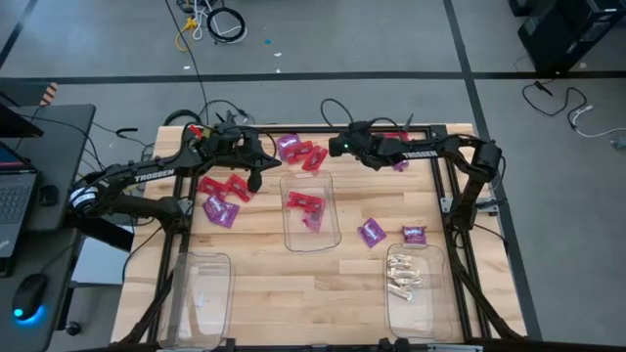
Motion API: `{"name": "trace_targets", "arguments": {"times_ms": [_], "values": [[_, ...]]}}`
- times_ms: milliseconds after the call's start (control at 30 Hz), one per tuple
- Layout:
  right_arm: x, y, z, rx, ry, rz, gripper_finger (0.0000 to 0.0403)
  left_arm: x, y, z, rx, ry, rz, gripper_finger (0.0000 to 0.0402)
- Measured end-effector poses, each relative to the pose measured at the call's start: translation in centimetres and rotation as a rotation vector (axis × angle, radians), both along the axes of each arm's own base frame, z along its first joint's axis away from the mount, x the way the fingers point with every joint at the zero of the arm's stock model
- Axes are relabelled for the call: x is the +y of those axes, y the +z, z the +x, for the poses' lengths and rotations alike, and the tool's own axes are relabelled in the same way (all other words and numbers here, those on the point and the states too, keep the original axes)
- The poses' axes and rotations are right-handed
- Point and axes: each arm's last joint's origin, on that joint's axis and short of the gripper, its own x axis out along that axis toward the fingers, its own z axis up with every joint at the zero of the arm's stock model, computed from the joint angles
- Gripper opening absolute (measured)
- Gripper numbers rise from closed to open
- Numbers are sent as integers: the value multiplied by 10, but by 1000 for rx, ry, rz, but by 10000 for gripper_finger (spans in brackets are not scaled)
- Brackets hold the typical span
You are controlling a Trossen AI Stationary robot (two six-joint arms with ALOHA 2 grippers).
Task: Sort candy
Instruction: Put the red candy pack into the middle transparent bin
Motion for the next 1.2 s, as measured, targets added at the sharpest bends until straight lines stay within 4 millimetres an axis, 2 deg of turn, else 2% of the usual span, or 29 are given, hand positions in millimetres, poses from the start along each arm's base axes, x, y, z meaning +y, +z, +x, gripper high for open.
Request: {"name": "trace_targets", "arguments": {"times_ms": [133,233,533,767,900,1000,1100,1200], "values": [[0,-3,-6,97,32,43,174,0,0,0,2,-7,17,0],[-8,1,-13,177,20,121,180,0,0,0,3,-7,17,0],[-25,-7,-37,186,6,316,191,-1,-3,-1,28,-8,2,0],[-28,-3,-36,266,99,288,174,-1,-3,-1,28,-8,2,0],[-31,8,-29,301,209,275,154,-1,-3,-1,28,-4,4,0],[-29,23,-21,328,332,309,135,0,-3,-1,32,16,7,0],[-29,44,-14,355,389,309,109,1,-3,-1,33,35,-5,0],[-38,71,-10,309,401,285,70,1,-2,-1,27,37,-4,0]]}}
